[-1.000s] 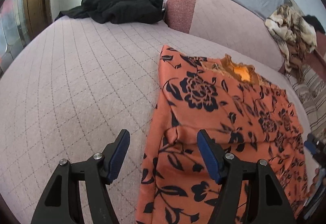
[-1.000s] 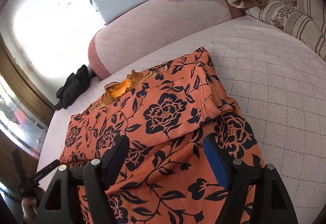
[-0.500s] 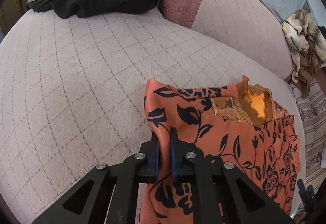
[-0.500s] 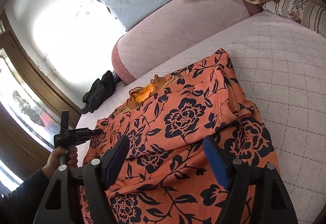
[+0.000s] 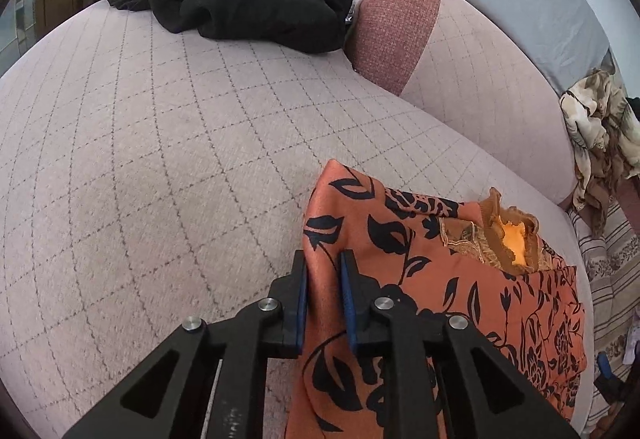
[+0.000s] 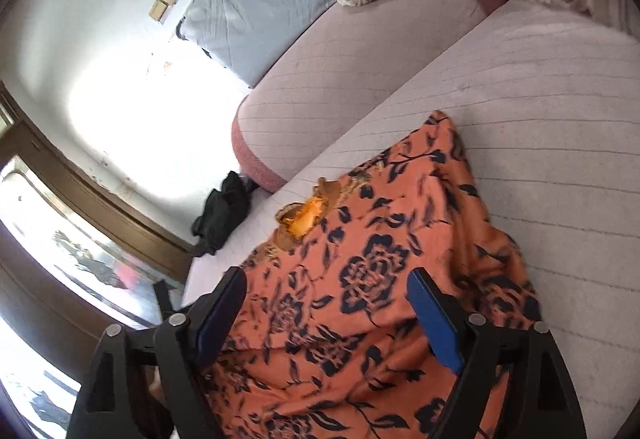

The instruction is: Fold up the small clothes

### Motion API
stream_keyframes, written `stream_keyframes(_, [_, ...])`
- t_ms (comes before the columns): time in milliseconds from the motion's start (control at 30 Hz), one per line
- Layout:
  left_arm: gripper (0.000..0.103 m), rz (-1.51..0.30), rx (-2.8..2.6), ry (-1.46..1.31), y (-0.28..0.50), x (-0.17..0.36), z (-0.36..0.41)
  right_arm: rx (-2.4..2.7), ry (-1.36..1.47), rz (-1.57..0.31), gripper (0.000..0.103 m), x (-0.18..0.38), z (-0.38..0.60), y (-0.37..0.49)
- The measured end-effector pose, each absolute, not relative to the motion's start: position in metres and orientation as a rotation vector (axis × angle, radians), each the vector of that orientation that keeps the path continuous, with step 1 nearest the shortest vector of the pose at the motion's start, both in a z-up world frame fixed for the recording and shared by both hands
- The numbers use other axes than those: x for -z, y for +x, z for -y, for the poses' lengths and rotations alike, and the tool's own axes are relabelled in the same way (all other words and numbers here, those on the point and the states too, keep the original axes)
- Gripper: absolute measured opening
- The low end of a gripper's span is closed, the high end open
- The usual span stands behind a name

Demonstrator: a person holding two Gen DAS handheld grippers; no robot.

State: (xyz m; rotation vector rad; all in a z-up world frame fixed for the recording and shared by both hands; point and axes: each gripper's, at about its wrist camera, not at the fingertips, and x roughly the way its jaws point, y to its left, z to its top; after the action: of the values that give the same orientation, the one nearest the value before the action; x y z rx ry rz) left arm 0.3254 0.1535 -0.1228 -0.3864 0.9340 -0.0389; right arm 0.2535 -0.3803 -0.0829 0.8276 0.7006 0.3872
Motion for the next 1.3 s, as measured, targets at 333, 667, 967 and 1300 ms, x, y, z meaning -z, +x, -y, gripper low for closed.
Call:
stream_keyframes(333, [0.057,-0.815,-0.010,-0.356,0.222,0.058,-0.182,-0.325,1.083,-0.764,0.090,0.128,0.436,0.316])
stream_keyframes(667, [0.068,-0.924,0.085,-0.432,0.060,0.069,-0.181,-0.260,0.740,-0.893,0.090,0.093,0.424,0.164])
stream_keyframes(967, [0.068,-1.035,0.113,-0.403,-0.010,0.105,-0.147,-0.164,0.661,-1.117,0.090,0.129,0.426,0.063])
stream_keyframes(1300, [0.068,-1.055,0.107,-0.434,-0.037,0.105,-0.150,-0.040,0.569,-1.064,0.090,0.118,0.426,0.029])
